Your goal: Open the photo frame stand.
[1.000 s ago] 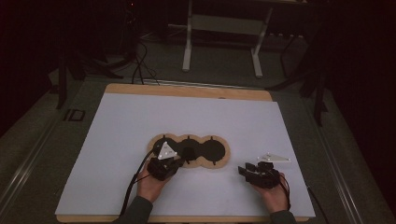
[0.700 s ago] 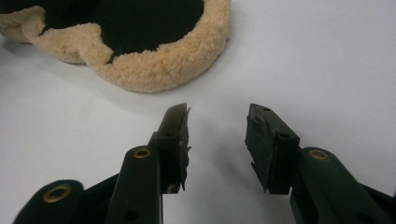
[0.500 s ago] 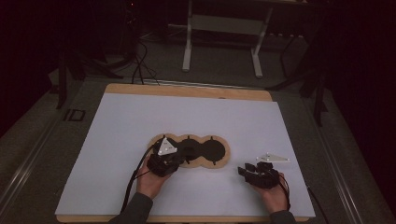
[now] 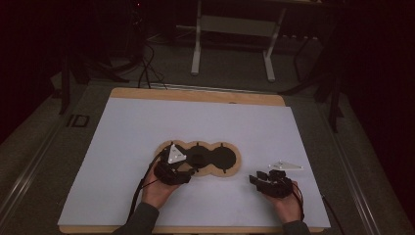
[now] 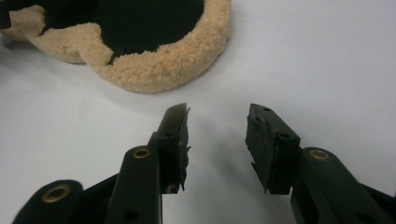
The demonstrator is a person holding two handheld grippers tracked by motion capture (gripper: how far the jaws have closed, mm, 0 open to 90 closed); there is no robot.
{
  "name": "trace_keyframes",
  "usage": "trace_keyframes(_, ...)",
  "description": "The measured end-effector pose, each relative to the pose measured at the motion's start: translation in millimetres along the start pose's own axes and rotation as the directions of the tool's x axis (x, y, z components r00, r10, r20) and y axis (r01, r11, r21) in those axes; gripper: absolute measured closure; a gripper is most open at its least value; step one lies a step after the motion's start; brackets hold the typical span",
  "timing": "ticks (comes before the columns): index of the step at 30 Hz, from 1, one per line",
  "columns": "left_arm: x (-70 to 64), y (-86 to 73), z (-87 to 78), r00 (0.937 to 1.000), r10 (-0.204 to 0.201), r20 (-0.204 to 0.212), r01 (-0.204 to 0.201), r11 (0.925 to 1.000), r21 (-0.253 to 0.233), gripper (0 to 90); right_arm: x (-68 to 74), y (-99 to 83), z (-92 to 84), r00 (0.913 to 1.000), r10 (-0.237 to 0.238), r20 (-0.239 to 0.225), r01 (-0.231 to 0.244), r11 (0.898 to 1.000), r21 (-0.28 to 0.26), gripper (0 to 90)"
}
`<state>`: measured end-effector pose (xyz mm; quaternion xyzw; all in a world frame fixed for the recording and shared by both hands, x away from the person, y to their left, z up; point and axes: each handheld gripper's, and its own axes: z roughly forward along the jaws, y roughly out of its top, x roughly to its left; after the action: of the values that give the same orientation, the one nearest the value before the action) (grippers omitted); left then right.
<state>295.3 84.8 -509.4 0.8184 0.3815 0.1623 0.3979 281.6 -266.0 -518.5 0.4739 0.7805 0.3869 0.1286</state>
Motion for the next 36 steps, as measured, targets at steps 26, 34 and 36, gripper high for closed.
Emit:
trace_keyframes(26, -15.9, 29.7, 30.6, 0.9790, 0.196, -0.056, -0.193, 0.9791, 0.066, 46.8, 1.8, 0.1, 2.4, 1.0000, -0.005, -0.008, 0.005, 1.000, 0.014, 56.8)
trace_keyframes(34, -20.9, 31.9, 39.1, 0.9609, 0.257, -0.104, -0.247, 0.9640, 0.098, 51.3, 3.2, 0.4, 4.8, 0.9999, -0.011, -0.006, 0.012, 1.000, 0.020, 54.8)
trace_keyframes(36, -21.8, 32.3, 39.4, 0.9577, 0.267, -0.107, -0.258, 0.9615, 0.096, 53.2, 3.3, 0.4, 5.0, 0.9999, -0.011, -0.006, 0.011, 1.000, 0.021, 54.2)
